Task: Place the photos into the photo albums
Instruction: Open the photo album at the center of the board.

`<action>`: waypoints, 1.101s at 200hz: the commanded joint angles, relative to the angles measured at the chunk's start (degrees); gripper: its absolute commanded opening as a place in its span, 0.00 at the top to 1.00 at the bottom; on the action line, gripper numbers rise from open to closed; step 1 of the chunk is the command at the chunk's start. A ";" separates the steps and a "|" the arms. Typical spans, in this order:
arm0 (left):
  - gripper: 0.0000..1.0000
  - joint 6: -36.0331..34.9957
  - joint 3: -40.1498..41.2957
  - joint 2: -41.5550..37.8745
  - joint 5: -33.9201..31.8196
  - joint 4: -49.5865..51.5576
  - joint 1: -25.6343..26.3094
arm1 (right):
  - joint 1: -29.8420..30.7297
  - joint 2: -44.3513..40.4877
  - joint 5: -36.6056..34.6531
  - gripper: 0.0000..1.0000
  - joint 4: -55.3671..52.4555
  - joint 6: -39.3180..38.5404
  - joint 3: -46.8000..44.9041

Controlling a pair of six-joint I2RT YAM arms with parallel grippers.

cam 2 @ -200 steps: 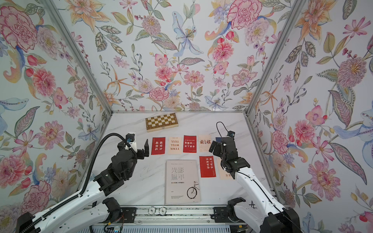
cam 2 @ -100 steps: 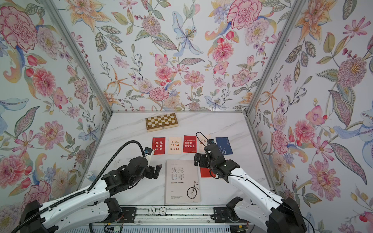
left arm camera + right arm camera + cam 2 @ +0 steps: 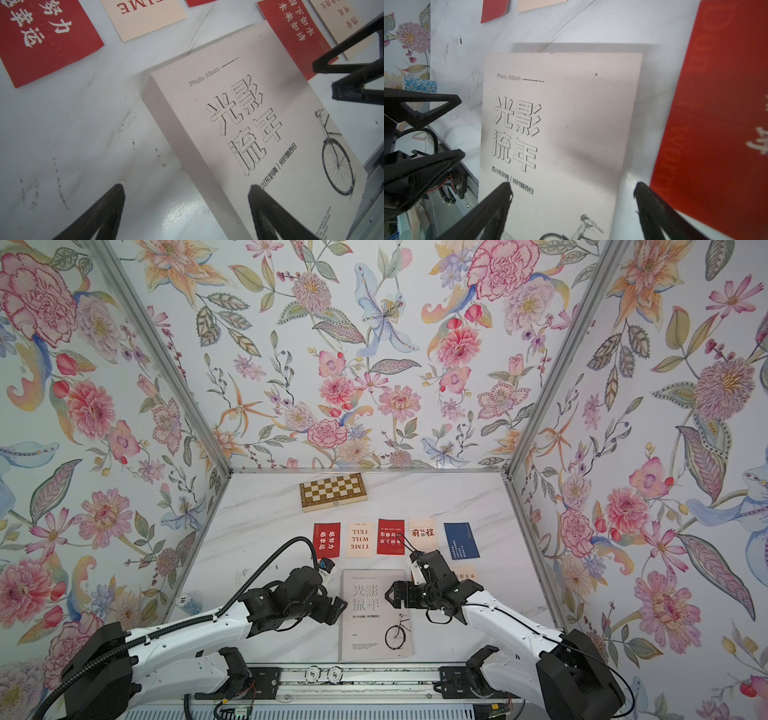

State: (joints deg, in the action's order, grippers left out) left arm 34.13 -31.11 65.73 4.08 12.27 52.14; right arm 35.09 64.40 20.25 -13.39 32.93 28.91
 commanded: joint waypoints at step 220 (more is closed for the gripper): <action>0.11 6.32 4.49 11.02 11.11 -16.29 0.34 | 0.41 0.52 9.34 0.16 3.22 3.72 -0.88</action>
State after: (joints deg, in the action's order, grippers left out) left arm 39.94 -26.98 76.62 14.85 -5.21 52.14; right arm 35.55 66.94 28.88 -7.49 36.97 24.38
